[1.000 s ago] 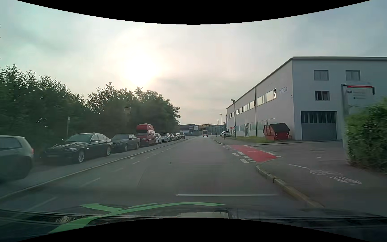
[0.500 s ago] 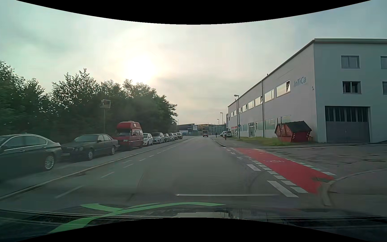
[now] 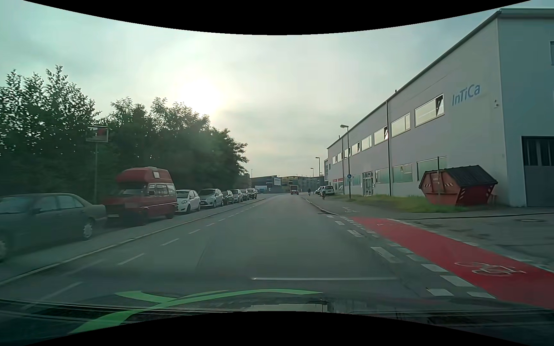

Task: Follow the waypoints while adhering to traffic rules and regulations

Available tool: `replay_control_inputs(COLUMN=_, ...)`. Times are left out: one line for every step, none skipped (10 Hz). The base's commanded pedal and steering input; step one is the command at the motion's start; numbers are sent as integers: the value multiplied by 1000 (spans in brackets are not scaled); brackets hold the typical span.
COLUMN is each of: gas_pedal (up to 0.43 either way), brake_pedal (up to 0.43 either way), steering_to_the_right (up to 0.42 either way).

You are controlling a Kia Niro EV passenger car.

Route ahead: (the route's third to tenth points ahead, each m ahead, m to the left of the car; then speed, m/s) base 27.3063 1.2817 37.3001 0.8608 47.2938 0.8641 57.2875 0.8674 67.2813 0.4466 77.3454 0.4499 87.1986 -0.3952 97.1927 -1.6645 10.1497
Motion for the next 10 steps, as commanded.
replay_control_inputs(gas_pedal=138, brake_pedal=0, steering_to_the_right=-1)
replay_control_inputs(gas_pedal=138, brake_pedal=0, steering_to_the_right=-1)
replay_control_inputs(gas_pedal=138, brake_pedal=0, steering_to_the_right=-2)
replay_control_inputs(gas_pedal=138, brake_pedal=0, steering_to_the_right=-1)
replay_control_inputs(gas_pedal=138, brake_pedal=0, steering_to_the_right=-1)
replay_control_inputs(gas_pedal=138, brake_pedal=0, steering_to_the_right=-3)
replay_control_inputs(gas_pedal=138, brake_pedal=0, steering_to_the_right=-3)
replay_control_inputs(gas_pedal=138, brake_pedal=0, steering_to_the_right=-4)
replay_control_inputs(gas_pedal=138, brake_pedal=0, steering_to_the_right=-4)
replay_control_inputs(gas_pedal=138, brake_pedal=0, steering_to_the_right=-3)
